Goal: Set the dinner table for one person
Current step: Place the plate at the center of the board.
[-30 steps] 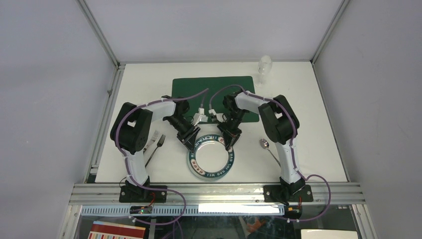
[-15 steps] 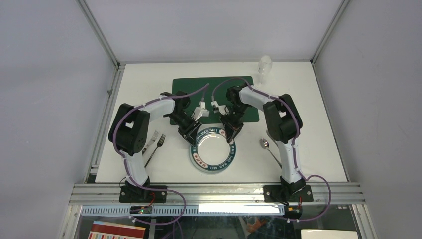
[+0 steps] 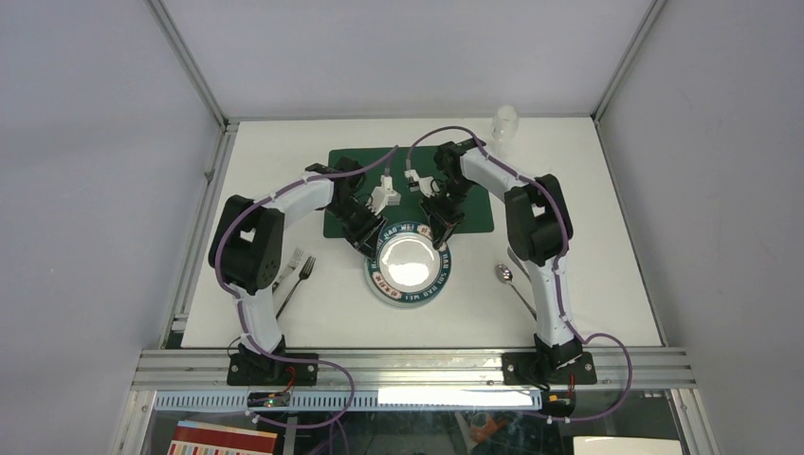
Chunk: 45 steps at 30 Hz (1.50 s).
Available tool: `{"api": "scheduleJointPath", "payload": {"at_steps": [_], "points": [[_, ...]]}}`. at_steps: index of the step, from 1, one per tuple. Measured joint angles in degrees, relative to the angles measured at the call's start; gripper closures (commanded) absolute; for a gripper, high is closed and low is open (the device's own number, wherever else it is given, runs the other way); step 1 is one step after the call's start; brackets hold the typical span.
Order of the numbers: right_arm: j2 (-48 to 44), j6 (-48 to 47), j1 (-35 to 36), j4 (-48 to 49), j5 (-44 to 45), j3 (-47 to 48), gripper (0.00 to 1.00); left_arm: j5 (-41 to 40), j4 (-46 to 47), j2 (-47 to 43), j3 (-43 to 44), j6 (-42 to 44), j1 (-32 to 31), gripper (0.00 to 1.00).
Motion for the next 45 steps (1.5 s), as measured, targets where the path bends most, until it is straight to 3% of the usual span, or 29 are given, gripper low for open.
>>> {"api": "scheduleJointPath", "payload": {"at_steps": [7,13,27,45], "points": [[2.34,0.63,-0.46,0.04,-0.28,0.35,1.00,-0.07,-0.13,2.60,1.36,-1.53,0.02,0.63],[3.76,1.57,-0.55,0.11,-0.44,0.35,0.84,0.09,-0.39,4.15,1.60,-2.56,0.02,0.63],[4.57,5.55,-0.07,2.27,1.51,0.28,0.70,-2.21,1.42,5.11,1.60,-5.92,-0.13,0.64],[2.86,8.09,0.07,5.75,6.67,0.33,0.68,-13.16,5.38,-2.73,1.36,-6.16,-0.61,0.63]]}}
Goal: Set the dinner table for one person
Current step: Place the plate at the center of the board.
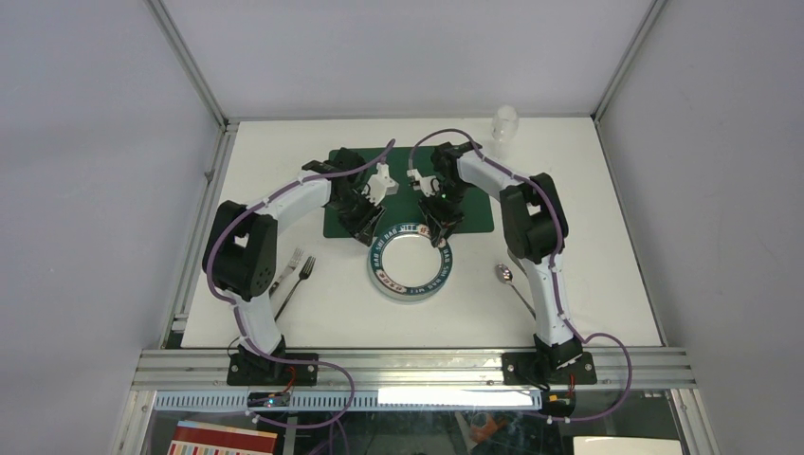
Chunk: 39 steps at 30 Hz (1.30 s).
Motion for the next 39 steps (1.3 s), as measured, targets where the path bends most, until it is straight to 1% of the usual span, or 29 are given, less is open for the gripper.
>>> {"api": "scheduleJointPath", "payload": {"at_steps": [6,12,14,24,31,35,39], "points": [[-0.63,0.09,0.00,0.87,1.44,0.00,0.66,0.44,0.07,0.00,-1.05,0.02,0.00,0.63],[-1.27,0.11,0.04,1.77,3.37,-0.11,0.55,1.62,-0.02,0.00,-1.18,0.20,-0.02,0.61],[-1.40,0.07,0.02,2.01,4.17,-0.11,0.53,1.75,-0.09,-0.11,-1.18,0.22,-0.02,0.61],[-4.74,0.02,-0.22,5.53,10.12,-1.38,0.52,3.50,-0.72,-3.28,-1.20,0.24,-0.02,0.59],[-13.73,0.22,-0.87,8.59,11.15,-11.02,0.52,7.93,-1.86,-3.91,-2.21,0.66,-0.02,0.59],[-18.82,0.57,-0.96,9.94,9.90,-16.94,0.52,10.88,-2.43,-3.74,-2.82,0.87,-0.02,0.59],[-20.90,0.59,-0.96,10.49,7.39,-20.96,0.52,13.40,-2.43,-2.95,-2.82,1.25,-0.02,0.59]]}}
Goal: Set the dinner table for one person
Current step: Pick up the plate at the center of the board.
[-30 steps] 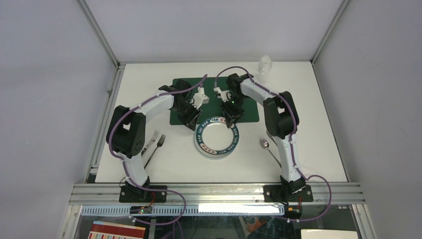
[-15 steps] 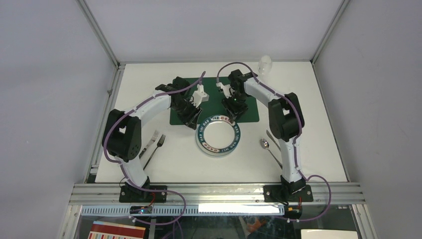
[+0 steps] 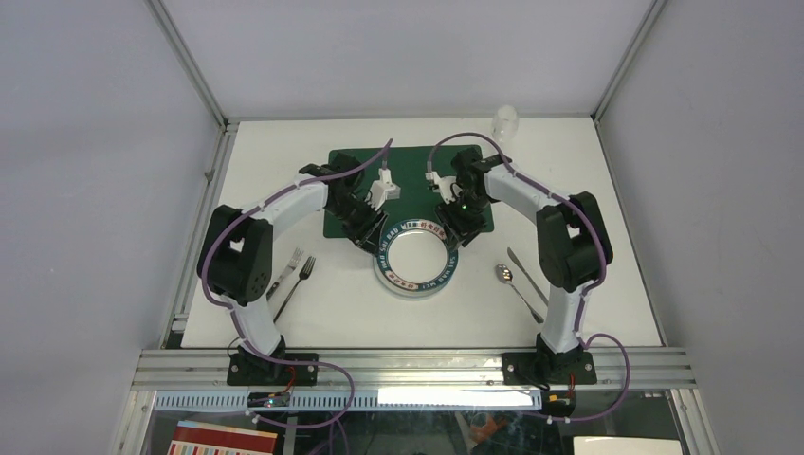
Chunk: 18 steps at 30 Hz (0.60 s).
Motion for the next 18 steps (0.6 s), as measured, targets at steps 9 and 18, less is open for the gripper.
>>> {"api": "scheduleJointPath", "payload": {"at_steps": [9,18], "points": [[-0.02,-0.04,0.00,0.72,-3.82,-1.70,0.52,1.77,0.20,4.26,0.00,0.07,0.00,0.59],[0.17,-0.09,0.00,1.14,-4.87,-1.70,0.52,1.75,0.68,5.86,0.07,0.00,0.09,0.60]]}}
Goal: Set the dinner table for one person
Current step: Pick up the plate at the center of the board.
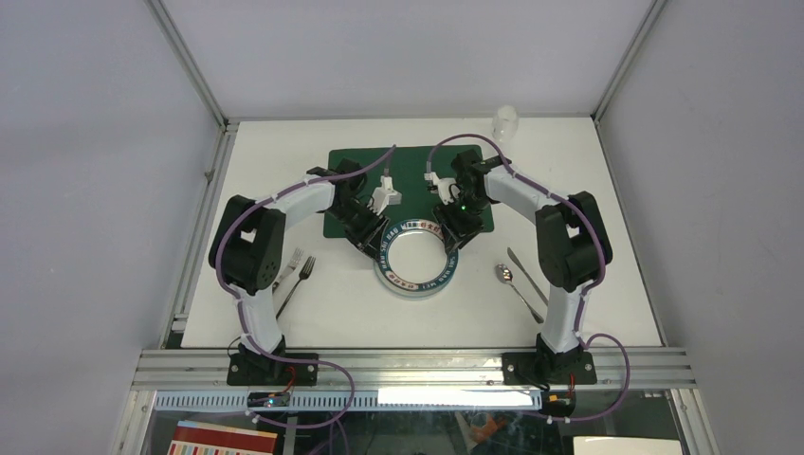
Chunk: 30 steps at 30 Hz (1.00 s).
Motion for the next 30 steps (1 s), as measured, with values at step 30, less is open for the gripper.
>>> {"api": "scheduleJointPath", "payload": {"at_steps": [30], "points": [[0.76,2.91,-0.52,6.75,-0.76,-3.13,0.59,-0.09,2.40,0.39,0.57,-2.95,0.13,0.60]]}}
